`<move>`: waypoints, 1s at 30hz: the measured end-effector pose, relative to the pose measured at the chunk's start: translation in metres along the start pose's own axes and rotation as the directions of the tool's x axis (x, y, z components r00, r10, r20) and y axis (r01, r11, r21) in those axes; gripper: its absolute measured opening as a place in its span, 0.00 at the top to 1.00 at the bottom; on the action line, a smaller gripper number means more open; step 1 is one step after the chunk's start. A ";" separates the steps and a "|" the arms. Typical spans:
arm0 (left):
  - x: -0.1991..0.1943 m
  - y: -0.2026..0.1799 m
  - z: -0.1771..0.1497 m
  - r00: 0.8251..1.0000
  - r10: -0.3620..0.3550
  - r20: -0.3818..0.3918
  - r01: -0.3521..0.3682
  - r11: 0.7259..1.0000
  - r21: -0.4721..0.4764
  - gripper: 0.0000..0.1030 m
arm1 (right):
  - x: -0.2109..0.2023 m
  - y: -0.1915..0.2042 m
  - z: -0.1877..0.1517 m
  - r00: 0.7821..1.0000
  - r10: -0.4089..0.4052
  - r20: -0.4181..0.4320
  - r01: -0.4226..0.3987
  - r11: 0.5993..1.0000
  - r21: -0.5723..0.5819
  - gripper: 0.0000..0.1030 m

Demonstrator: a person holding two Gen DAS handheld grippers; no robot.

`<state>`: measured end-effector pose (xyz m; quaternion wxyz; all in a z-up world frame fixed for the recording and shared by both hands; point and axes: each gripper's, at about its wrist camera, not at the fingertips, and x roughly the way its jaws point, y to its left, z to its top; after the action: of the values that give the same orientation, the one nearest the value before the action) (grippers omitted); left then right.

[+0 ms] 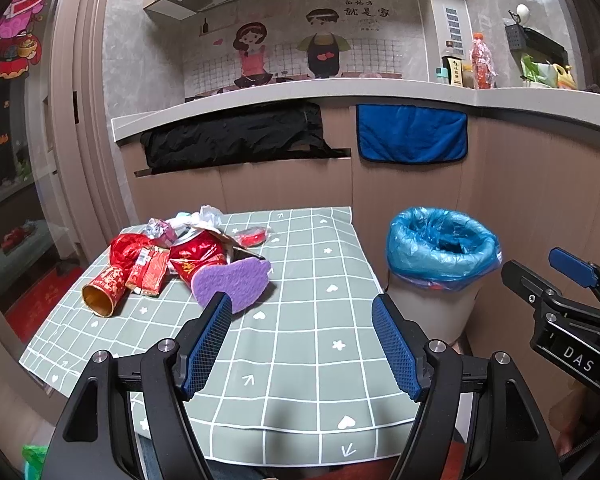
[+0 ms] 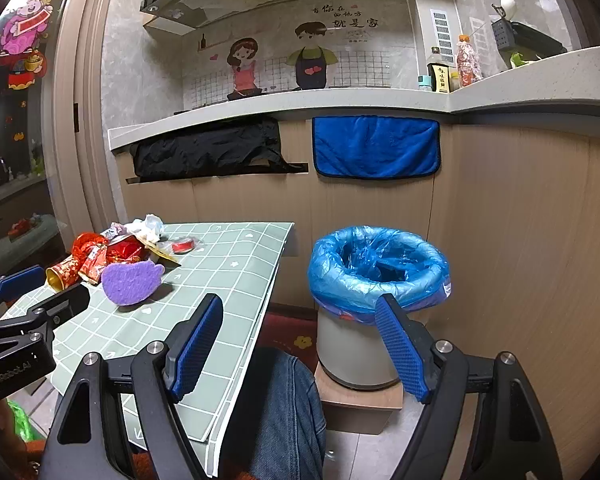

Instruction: Collect trash

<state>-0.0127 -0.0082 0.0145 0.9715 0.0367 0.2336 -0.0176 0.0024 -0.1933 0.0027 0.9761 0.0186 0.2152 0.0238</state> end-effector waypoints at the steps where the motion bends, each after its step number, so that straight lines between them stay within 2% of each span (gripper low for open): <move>1: -0.001 0.000 -0.001 1.000 -0.002 0.003 0.002 1.000 0.002 0.30 | 0.000 0.000 0.000 1.000 0.000 0.000 0.000 1.000 0.001 0.26; 30: -0.002 -0.005 -0.001 1.000 -0.001 0.007 0.001 1.000 0.003 0.30 | -0.003 -0.002 -0.001 1.000 -0.007 0.014 0.007 1.000 -0.003 0.26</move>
<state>-0.0147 -0.0132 0.0144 0.9722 0.0381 0.2301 -0.0185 -0.0007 -0.1951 0.0031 0.9777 0.0166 0.2085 0.0204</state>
